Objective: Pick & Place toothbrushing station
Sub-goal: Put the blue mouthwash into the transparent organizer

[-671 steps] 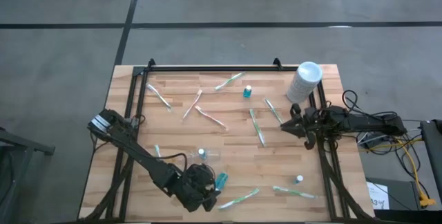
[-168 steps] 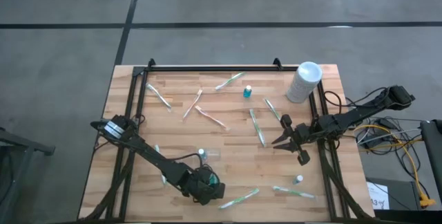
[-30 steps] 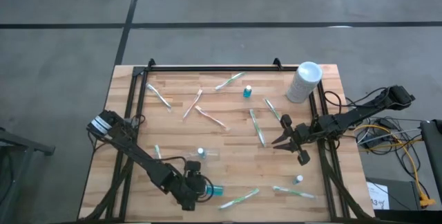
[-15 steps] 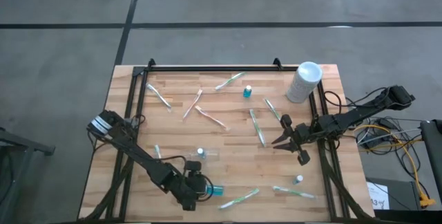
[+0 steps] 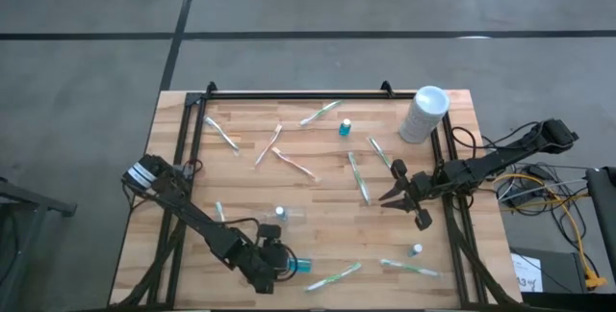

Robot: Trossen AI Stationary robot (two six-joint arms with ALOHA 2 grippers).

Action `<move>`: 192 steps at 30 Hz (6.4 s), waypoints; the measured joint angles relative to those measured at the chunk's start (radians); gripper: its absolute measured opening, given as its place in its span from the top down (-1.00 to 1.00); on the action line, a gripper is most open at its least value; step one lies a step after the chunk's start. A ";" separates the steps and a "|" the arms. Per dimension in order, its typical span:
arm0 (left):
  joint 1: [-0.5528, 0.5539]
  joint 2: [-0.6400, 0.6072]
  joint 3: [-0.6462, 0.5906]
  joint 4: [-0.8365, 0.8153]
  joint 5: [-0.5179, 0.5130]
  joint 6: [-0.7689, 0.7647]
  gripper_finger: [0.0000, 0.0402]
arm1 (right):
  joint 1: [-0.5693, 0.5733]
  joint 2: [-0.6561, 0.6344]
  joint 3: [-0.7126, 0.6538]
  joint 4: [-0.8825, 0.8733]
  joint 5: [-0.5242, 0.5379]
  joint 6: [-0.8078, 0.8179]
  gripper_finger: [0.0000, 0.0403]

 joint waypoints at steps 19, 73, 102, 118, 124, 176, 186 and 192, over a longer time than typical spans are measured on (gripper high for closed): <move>-0.014 -0.005 0.085 -0.189 -0.090 -0.106 -0.03 | 0.000 0.000 0.000 0.000 0.000 0.000 0.66; -0.098 0.129 0.197 -0.200 -0.240 -0.367 -0.02 | 0.000 0.000 0.000 0.000 0.000 0.000 0.66; -0.100 0.131 0.185 -0.199 -0.190 -0.363 0.51 | 0.000 0.000 -0.002 0.000 0.000 0.000 0.66; -0.100 0.071 0.209 -0.327 -0.177 -0.386 0.51 | 0.000 0.000 -0.002 0.000 0.000 0.000 0.66; -0.100 0.032 0.318 -0.605 -0.118 -0.497 0.51 | 0.000 0.000 -0.002 0.000 0.000 0.000 0.66; 0.505 -0.010 0.652 -1.444 0.739 -0.352 0.48 | 0.000 0.000 -0.002 0.000 0.000 0.000 0.66; 0.568 -0.010 0.599 -1.443 0.761 -0.313 0.48 | 0.000 0.000 -0.002 0.000 0.000 0.000 0.66; 0.571 -0.009 0.587 -1.422 0.761 -0.303 0.48 | 0.000 0.000 -0.002 0.000 0.000 0.000 0.66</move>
